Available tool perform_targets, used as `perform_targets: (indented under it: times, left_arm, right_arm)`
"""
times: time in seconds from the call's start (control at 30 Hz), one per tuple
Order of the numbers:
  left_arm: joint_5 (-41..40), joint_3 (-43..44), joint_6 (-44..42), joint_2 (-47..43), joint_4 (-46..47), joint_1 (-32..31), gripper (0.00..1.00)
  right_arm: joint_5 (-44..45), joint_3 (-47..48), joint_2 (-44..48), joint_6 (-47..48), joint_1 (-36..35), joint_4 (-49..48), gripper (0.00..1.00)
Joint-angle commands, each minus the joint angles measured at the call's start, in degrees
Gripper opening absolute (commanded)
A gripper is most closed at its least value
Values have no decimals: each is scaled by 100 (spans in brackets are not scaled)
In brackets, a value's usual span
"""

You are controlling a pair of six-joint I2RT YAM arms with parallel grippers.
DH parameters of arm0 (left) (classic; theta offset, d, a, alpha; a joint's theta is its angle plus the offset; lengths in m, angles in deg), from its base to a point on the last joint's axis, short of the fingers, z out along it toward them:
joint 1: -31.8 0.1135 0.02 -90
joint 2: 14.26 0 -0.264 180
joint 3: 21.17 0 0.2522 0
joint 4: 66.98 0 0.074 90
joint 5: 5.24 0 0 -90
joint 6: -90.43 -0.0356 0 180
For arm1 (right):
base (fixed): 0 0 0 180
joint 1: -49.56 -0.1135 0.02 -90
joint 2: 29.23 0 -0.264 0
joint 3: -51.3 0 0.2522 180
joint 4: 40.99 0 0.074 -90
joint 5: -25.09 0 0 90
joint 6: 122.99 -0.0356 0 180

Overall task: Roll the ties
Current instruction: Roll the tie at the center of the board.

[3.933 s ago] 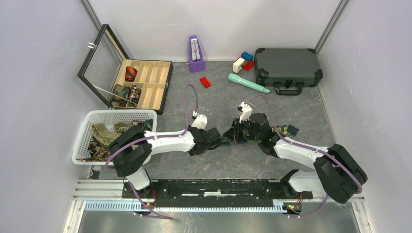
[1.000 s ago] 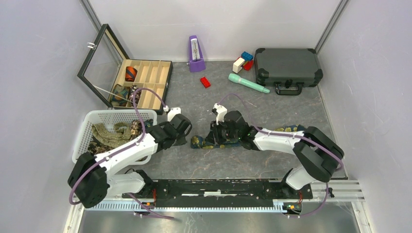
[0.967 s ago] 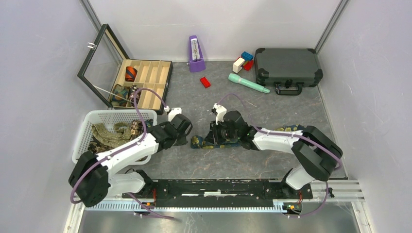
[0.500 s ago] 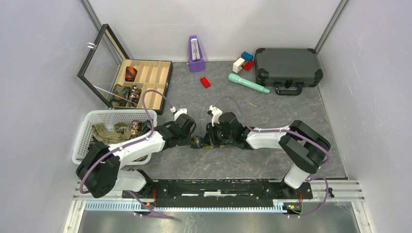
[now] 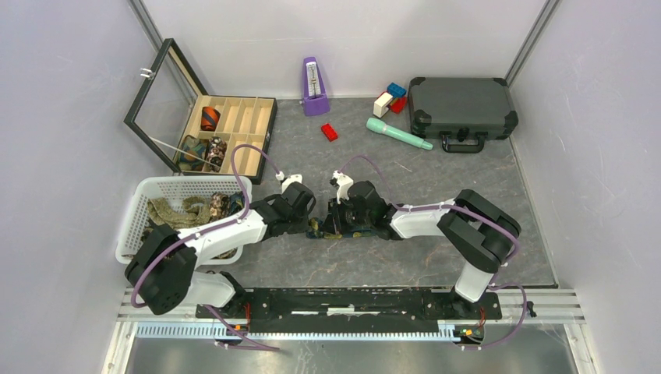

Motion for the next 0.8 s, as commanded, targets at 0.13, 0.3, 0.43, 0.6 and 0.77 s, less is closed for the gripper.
perform_targets:
  times: [0.13,0.3,0.43,0.6,0.77]
  left_arm:
    - [95,56,-321,-252,-20,16,25]
    - [79,62,-298,-362,-62,16,25]
    - [65,89,-306,-412,-108,16,24]
    - [65,117,-315,-391,-137,8,23]
    - [55,161,-315,-395,-184,7,23]
  right_arm:
    - [-22,126,-116,42,-24,-301,23]
    - [-41,102,-180,105,-21,-418,23]
    - [-277,201,-342,27,-22,-739,23]
    - [-434,362,-488,13,-20,-952,24]
    - [-565,432,-674,-13,-21,-1282,24]
